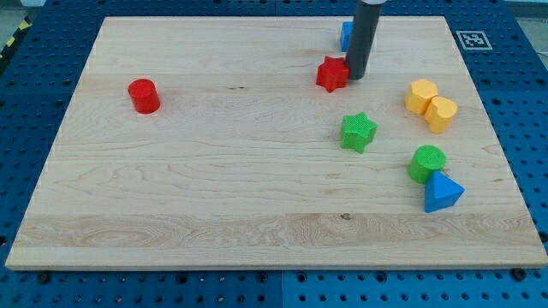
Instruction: Slide the red star towards the red circle
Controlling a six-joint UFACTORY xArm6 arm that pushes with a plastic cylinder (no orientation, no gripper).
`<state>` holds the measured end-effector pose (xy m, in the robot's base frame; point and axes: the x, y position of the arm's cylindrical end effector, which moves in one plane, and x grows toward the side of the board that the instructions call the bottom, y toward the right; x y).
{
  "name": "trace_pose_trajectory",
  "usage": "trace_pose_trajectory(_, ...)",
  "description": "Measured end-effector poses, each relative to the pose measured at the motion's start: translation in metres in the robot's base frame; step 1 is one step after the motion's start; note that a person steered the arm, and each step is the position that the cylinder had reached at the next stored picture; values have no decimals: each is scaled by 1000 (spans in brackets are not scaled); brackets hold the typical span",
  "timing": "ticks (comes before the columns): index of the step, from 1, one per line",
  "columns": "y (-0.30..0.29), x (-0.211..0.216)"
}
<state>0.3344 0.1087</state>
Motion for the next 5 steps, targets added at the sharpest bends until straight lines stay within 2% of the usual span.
trace_pose_trajectory(5, -120, 36)
